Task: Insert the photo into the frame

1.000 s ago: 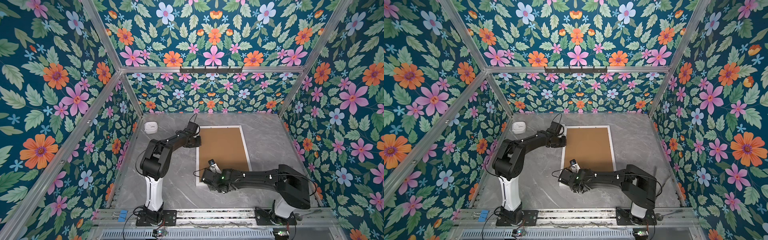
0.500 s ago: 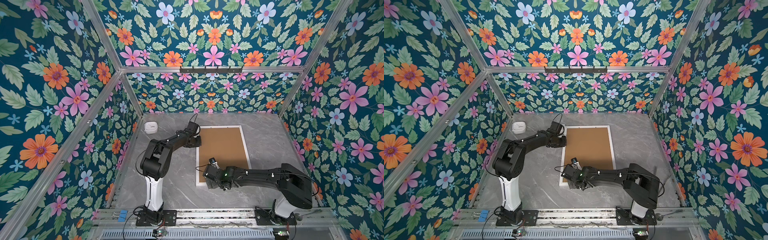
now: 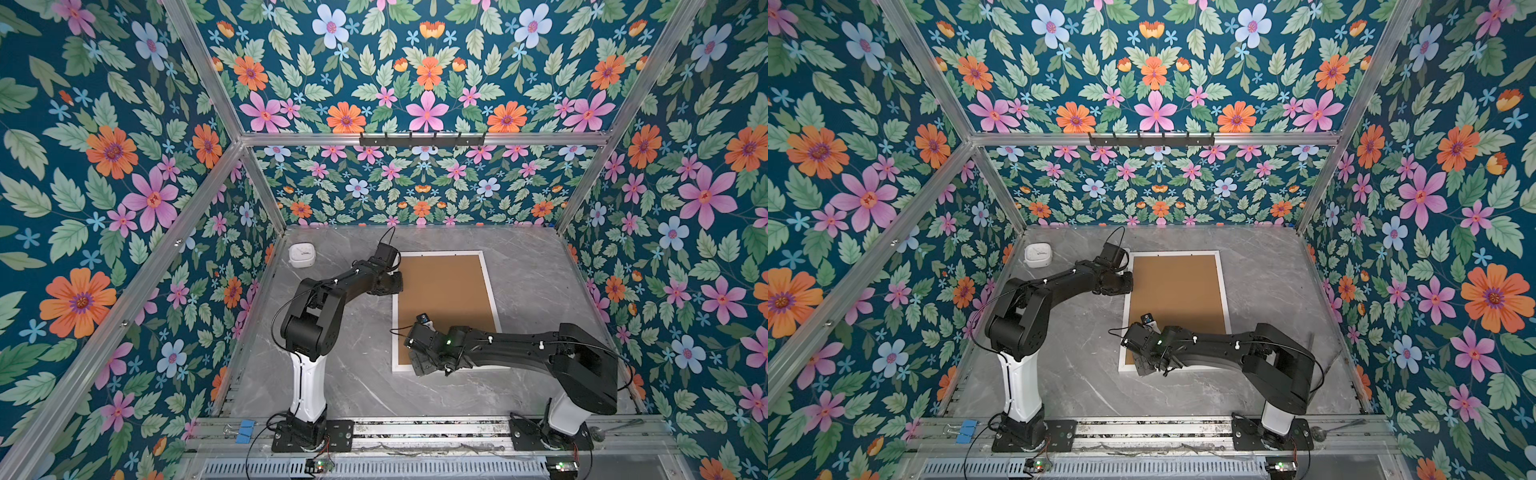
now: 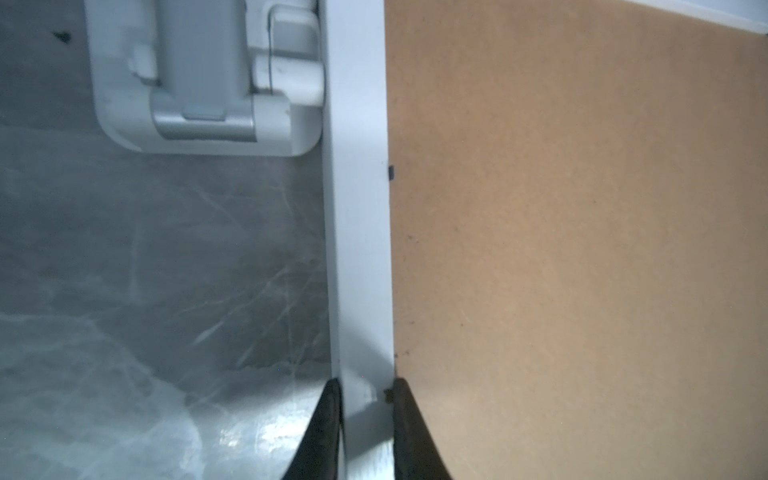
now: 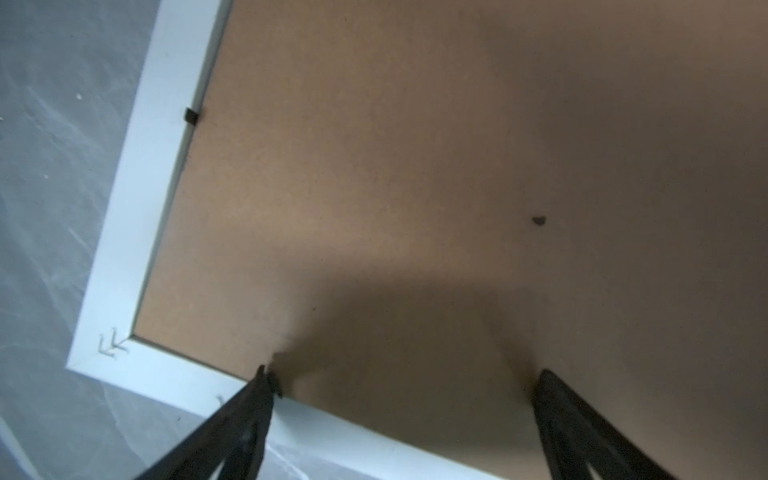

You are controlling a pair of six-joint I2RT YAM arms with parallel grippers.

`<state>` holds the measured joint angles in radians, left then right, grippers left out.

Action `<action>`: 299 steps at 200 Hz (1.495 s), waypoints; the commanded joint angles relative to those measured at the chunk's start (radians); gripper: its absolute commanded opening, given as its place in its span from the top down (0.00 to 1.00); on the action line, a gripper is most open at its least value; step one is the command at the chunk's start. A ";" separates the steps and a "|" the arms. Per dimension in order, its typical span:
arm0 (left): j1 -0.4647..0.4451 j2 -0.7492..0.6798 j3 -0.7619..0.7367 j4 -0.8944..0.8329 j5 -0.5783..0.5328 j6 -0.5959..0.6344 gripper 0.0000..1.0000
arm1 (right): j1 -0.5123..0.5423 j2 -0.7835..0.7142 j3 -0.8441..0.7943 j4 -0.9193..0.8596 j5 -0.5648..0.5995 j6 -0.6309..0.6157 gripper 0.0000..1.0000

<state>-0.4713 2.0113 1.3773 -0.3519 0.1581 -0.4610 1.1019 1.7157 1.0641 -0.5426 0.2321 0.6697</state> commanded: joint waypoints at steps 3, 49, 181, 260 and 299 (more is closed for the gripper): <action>0.000 0.004 0.006 -0.196 0.025 0.021 0.76 | -0.001 -0.031 0.006 -0.073 -0.084 0.016 0.04; 0.010 0.004 0.081 -0.240 0.030 0.037 0.59 | -0.027 -0.157 0.016 -0.100 -0.144 -0.004 0.03; 0.021 -0.250 -0.107 -0.237 0.351 0.012 0.45 | -0.688 -0.700 -0.375 -0.188 -0.525 0.099 0.06; -0.037 -0.376 -0.301 -0.148 0.401 -0.085 0.46 | -0.892 -0.781 -0.525 -0.099 -0.723 0.085 0.08; -0.044 -0.375 -0.349 -0.116 0.396 -0.103 0.46 | -0.893 -0.791 -0.566 -0.062 -0.717 0.103 0.09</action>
<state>-0.5152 1.6379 1.0416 -0.4976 0.5583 -0.5468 0.2100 0.9321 0.5129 -0.6460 -0.4698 0.7563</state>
